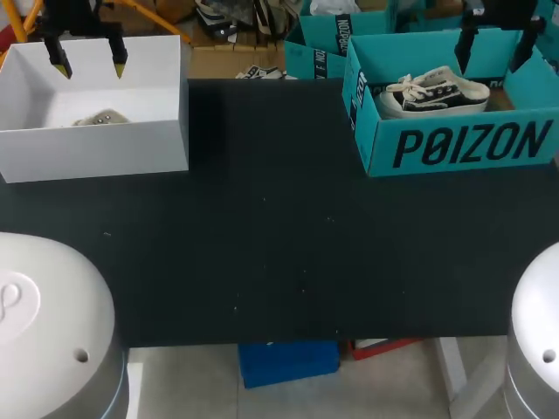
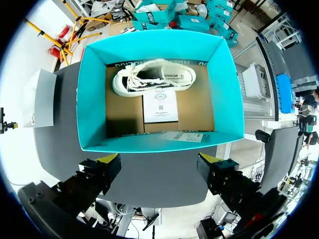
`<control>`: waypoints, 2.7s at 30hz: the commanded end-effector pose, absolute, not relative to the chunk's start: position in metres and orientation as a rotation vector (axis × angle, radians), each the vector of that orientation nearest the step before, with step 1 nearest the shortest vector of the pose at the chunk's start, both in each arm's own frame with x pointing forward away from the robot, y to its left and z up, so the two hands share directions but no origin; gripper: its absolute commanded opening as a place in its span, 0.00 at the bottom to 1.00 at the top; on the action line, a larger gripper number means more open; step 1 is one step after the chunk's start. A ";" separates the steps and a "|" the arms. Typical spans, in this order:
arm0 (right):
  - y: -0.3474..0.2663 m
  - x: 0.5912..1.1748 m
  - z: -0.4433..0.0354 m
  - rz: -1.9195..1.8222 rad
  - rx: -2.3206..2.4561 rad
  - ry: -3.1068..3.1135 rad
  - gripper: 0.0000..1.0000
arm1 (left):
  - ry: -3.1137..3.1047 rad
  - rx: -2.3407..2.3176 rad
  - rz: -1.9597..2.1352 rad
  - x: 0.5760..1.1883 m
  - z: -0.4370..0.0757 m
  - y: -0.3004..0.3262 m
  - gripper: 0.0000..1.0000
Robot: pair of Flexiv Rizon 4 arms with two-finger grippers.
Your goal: Take the shoe out of the shoebox, open the shoe tongue, remove and reinsert the insole, then place the shoe into the shoebox
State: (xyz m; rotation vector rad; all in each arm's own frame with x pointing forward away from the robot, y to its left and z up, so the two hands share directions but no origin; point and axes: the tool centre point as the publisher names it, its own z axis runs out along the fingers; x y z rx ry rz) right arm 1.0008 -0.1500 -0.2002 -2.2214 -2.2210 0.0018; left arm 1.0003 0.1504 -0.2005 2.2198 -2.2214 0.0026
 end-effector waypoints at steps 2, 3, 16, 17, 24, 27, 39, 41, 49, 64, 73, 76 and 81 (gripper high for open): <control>-0.150 1.001 -0.200 0.002 -2.221 -2.221 1.00 | -2.221 2.220 0.003 1.000 -0.201 0.150 1.00; -0.150 1.001 -0.200 0.002 -2.221 -2.221 1.00 | -2.221 2.220 0.003 1.000 -0.201 0.150 1.00; -0.141 1.026 -0.199 -0.073 -1.556 -2.829 1.00 | -2.221 2.220 0.003 1.000 -0.201 0.150 1.00; -0.139 1.028 -0.199 -0.087 -1.430 -2.898 1.00 | -2.221 2.220 0.003 1.000 -0.201 0.150 1.00; -0.135 1.031 -0.201 -0.200 -0.630 -3.144 1.00 | -2.221 2.220 0.003 1.000 -0.201 0.150 1.00; -0.139 1.031 -0.203 -0.181 -0.249 -3.145 1.00 | -2.221 2.220 0.003 1.000 -0.201 0.150 1.00; -0.151 1.036 -0.200 0.075 0.633 -2.955 1.00 | -2.221 2.220 0.003 1.000 -0.201 0.150 1.00; -0.151 1.036 -0.200 0.075 0.633 -2.955 1.00 | -2.221 2.220 0.003 1.000 -0.201 0.150 1.00; -0.151 1.036 -0.200 0.075 0.633 -2.955 1.00 | -2.221 2.220 0.003 1.000 -0.201 0.150 1.00; -0.158 1.061 -0.216 0.138 0.583 -3.003 1.00 | -2.221 2.220 0.003 1.000 -0.201 0.150 1.00; -0.143 1.082 -0.240 0.111 0.518 -3.035 1.00 | -2.221 2.220 0.003 1.000 -0.201 0.150 1.00; -0.140 1.087 -0.248 0.101 0.463 -3.044 1.00 | -2.221 2.220 0.003 1.000 -0.201 0.150 1.00; -0.139 1.094 -0.263 0.111 0.351 -3.064 1.00 | -2.221 2.220 0.003 1.000 -0.201 0.150 1.00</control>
